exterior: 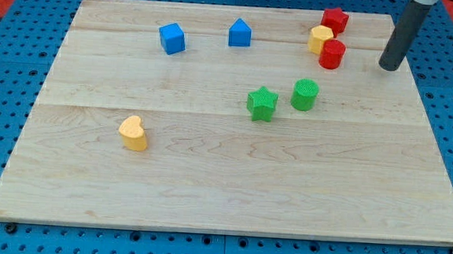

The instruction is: Push the yellow hexagon towards the center left side of the board

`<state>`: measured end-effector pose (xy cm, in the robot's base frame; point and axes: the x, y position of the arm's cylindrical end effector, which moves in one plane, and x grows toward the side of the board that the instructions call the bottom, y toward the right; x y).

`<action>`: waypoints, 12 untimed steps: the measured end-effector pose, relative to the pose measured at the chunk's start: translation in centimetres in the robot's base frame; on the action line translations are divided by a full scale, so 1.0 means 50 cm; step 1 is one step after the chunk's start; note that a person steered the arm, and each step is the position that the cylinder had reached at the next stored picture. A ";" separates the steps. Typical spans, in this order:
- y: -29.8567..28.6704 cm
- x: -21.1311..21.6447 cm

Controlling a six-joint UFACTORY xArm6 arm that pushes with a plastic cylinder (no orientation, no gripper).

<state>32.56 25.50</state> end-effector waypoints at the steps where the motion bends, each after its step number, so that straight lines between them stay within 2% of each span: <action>1: 0.000 -0.004; 2: 0.000 -0.006; 3: -0.004 -0.056; 6: -0.297 -0.150; 7: -0.384 -0.053; 8: -0.399 -0.069; 10: -0.402 -0.015; 11: -0.325 -0.015; 12: -0.346 0.011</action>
<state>33.09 8.18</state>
